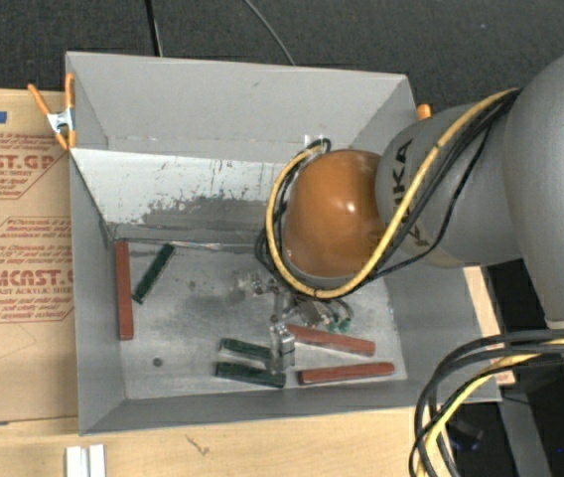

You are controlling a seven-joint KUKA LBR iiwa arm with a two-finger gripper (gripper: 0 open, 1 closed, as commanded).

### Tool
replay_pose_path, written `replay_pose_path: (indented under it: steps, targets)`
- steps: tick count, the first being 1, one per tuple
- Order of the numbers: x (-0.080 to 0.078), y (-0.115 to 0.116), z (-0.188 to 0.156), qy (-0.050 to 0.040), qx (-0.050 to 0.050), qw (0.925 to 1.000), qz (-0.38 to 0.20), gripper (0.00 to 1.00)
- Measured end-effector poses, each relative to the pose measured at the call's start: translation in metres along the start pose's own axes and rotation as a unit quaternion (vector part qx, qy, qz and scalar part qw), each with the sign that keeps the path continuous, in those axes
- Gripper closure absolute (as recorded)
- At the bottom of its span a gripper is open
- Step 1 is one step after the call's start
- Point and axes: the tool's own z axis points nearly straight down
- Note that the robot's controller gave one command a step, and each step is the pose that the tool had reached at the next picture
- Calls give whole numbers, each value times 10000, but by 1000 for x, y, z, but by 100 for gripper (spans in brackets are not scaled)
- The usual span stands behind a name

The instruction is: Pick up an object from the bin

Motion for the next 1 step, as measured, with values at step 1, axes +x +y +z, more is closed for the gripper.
replay_pose_path:
  steps: [1]
  targets:
    - [13, 3, 45, 15, 1, 9976, 693, 100]
